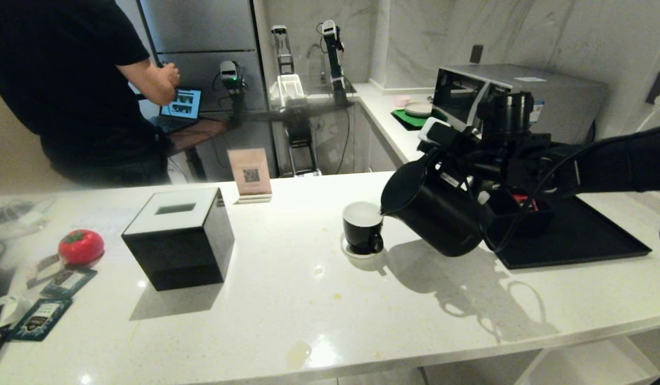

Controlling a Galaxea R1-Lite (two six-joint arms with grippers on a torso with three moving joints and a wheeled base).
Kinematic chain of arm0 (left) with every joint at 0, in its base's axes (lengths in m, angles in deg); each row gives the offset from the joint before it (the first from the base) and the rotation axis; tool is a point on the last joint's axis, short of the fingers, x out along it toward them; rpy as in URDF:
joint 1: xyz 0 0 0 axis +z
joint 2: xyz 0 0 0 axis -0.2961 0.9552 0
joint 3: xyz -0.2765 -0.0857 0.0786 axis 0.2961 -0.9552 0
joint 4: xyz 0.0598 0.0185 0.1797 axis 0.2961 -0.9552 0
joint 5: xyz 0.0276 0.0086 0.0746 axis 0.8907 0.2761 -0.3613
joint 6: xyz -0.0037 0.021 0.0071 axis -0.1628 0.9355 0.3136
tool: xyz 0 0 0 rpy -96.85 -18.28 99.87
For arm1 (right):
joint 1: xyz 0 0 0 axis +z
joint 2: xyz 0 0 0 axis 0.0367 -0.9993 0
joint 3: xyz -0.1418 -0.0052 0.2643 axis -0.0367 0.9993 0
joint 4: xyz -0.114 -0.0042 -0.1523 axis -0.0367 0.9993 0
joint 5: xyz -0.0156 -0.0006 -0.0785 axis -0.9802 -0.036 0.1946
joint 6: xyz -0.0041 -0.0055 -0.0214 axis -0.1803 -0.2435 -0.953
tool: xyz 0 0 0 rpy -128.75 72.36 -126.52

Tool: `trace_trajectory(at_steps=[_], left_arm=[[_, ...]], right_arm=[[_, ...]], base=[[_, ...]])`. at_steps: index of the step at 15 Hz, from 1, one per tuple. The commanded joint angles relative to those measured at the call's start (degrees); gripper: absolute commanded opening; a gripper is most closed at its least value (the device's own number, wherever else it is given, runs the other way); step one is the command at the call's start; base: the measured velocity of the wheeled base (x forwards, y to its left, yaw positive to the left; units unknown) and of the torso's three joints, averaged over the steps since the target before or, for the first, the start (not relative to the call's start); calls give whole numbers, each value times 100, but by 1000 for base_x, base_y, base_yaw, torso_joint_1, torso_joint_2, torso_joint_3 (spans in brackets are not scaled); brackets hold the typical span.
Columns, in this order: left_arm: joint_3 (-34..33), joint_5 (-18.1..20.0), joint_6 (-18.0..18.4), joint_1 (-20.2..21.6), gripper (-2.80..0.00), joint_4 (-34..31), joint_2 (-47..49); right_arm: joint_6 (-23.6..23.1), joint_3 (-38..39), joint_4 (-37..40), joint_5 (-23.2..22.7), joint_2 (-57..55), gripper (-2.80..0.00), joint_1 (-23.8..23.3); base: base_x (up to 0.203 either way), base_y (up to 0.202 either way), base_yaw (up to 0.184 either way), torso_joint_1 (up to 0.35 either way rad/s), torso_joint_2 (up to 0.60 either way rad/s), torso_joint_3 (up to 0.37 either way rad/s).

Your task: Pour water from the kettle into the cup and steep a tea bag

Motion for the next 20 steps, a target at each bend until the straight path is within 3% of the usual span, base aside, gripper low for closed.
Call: trace_trajectory(at_steps=[1,12,20], left_arm=[[0,-2,-1,1,-280,2,6],[0,-2,-1,2,-280,2,6],[0,-2,-1,1,-280,2,4]], right_arm=[[-62,-124,6,58,-83,-280,21],[-81,-751,650,250,-118,-280,110],[-89,-778,660,357,-110,-280,181]], base=[[0,0,0,0,0,0],[0,0,0,0,0,0],[0,0,0,0,0,0]])
